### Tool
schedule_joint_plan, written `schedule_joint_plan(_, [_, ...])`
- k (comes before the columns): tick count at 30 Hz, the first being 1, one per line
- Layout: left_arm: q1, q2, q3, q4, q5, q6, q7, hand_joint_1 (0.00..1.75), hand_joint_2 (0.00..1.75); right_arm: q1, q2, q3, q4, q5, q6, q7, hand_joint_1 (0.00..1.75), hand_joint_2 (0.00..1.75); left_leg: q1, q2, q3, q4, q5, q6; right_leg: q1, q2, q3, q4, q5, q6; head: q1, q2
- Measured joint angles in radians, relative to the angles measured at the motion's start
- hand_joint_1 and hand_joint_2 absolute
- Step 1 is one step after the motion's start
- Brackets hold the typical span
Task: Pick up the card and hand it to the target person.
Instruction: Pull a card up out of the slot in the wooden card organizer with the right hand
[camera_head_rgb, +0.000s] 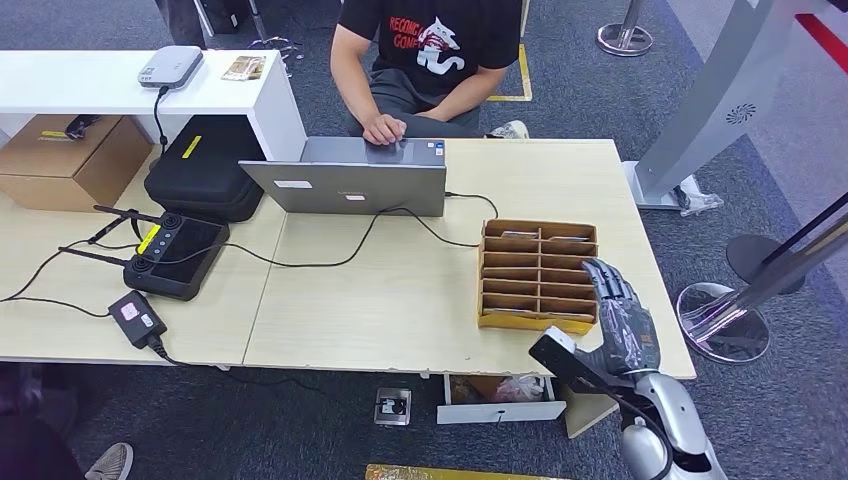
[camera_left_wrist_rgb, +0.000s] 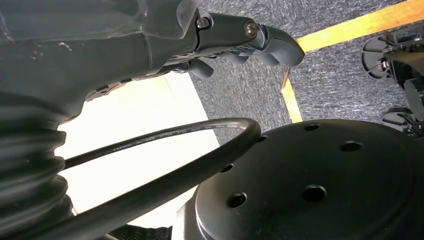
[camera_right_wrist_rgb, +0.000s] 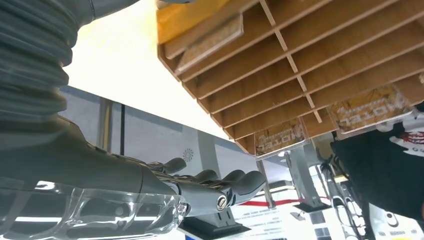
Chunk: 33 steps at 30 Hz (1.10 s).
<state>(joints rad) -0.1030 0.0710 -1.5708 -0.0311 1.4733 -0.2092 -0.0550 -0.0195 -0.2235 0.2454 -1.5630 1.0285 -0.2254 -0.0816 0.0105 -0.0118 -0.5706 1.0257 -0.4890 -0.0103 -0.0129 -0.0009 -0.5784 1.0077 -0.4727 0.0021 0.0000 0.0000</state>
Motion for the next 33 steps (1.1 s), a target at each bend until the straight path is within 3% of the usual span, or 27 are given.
schedule_joint_plan(17, [-0.004,0.002,0.000,0.001,-0.026,-0.001,0.000,0.00,1.75,-0.069,0.019,0.028,0.069,0.011,0.015,-0.021,0.13,1.75,0.000,0.003,0.001,-0.001,0.000,0.000,0.000,0.003,0.000,-0.001,0.001,0.000,0.000,0.000])
schedule_joint_plan(27, [-0.003,0.005,0.003,-0.006,-0.013,-0.001,0.002,0.00,1.75,-0.159,0.030,0.050,0.170,-0.009,0.017,-0.048,0.32,1.75,0.000,0.004,0.000,0.000,0.000,0.000,0.000,0.004,-0.001,0.000,0.001,0.000,0.000,0.000])
schedule_joint_plan(33, [-0.001,0.004,0.002,-0.006,-0.007,-0.003,0.002,0.00,1.75,-0.183,0.030,0.052,0.222,-0.014,0.009,-0.048,0.30,1.75,0.000,0.003,0.000,0.000,0.000,0.000,0.000,0.003,0.000,0.000,0.001,0.000,0.000,0.000])
